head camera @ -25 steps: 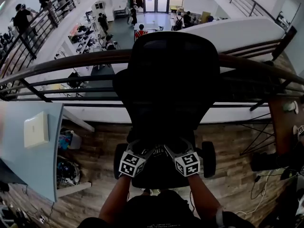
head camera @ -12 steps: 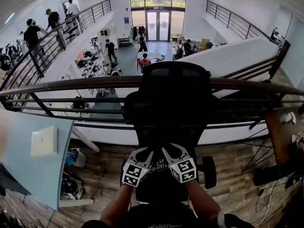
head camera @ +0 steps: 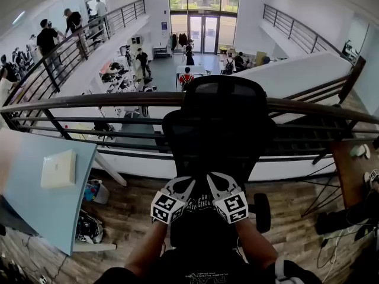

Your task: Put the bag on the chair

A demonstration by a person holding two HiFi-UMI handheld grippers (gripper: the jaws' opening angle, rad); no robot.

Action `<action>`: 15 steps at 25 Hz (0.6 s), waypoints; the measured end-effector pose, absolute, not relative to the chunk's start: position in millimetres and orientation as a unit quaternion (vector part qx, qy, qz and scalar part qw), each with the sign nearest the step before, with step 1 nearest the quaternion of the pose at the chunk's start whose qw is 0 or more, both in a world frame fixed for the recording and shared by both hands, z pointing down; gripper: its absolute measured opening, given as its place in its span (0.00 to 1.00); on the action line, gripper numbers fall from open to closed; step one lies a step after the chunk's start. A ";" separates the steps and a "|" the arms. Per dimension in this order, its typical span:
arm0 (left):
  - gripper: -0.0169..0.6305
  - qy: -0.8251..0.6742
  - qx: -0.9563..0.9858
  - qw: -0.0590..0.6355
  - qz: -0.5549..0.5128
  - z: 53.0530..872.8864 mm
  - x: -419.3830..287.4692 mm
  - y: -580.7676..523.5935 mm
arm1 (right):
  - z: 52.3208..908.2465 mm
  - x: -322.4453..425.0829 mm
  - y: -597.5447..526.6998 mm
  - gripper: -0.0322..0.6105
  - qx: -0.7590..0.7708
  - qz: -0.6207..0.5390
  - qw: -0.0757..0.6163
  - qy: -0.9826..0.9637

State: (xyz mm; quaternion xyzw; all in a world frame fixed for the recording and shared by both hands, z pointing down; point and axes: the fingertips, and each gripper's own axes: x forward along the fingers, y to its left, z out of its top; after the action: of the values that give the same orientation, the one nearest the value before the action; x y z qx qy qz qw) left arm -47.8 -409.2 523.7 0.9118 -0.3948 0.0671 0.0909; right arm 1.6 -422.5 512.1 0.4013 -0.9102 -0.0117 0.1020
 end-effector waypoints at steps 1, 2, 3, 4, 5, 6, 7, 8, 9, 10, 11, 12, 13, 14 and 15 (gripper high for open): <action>0.05 -0.393 0.912 0.092 0.068 523.8 -48.6 -409.5 | 512.7 0.4 -423.7 0.08 0.402 -0.009 0.099 -0.910; 0.05 -0.393 0.912 0.092 0.069 524.4 -49.6 -410.0 | 512.7 -0.2 -424.8 0.08 0.402 -0.007 0.096 -0.910; 0.05 -0.393 0.912 0.092 0.071 525.6 -50.1 -410.8 | 512.2 -0.3 -425.6 0.08 0.403 -0.006 0.092 -0.910; 0.05 -0.394 0.911 0.090 0.075 527.0 -49.7 -411.5 | 511.7 0.1 -426.2 0.08 0.404 -0.007 0.090 -0.911; 0.05 -0.396 0.911 0.088 0.080 527.4 -48.0 -411.8 | 511.3 1.2 -427.0 0.08 0.404 -0.008 0.088 -0.911; 0.05 -0.396 0.910 0.085 0.083 525.9 -45.2 -411.6 | 511.0 3.0 -428.1 0.08 0.405 -0.009 0.087 -0.910; 0.05 -0.396 0.911 0.081 0.084 523.2 -41.8 -411.5 | 511.1 5.5 -429.0 0.08 0.407 -0.008 0.086 -0.909; 0.05 -0.396 0.912 0.078 0.080 520.7 -38.5 -411.2 | 511.6 8.4 -429.2 0.08 0.411 -0.005 0.084 -0.908; 0.05 -0.395 0.912 0.076 0.076 519.4 -35.8 -410.5 | 512.7 11.2 -428.4 0.08 0.414 -0.001 0.082 -0.907; 0.05 -0.394 0.913 0.074 0.073 519.8 -34.0 -409.6 | 514.1 13.4 -427.0 0.08 0.416 0.001 0.081 -0.906; 0.05 -0.394 0.913 0.073 0.072 521.0 -33.1 -408.9 | 515.2 15.4 -425.8 0.08 0.418 0.001 0.081 -0.905; 0.05 -0.394 0.914 0.072 0.072 522.2 -32.5 -408.9 | 515.4 17.4 -425.5 0.08 0.420 0.000 0.081 -0.904; 0.05 -0.393 0.914 0.073 0.073 522.9 -32.3 -409.4 | 514.4 19.4 -426.1 0.08 0.422 -0.002 0.080 -0.903; 0.05 -0.393 0.913 0.074 0.075 523.0 -32.4 -410.0 | 512.9 21.2 -427.2 0.08 0.423 -0.003 0.078 -0.903; 0.05 -0.394 0.913 0.076 0.076 522.6 -32.8 -410.3 | 511.7 22.7 -428.1 0.08 0.424 -0.002 0.077 -0.902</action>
State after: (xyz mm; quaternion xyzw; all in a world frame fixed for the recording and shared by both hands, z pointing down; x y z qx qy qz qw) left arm -32.8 -410.3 522.6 0.9131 -0.3936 0.0757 0.0755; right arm 22.7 -428.1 511.7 0.4244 -0.9022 -0.0025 0.0768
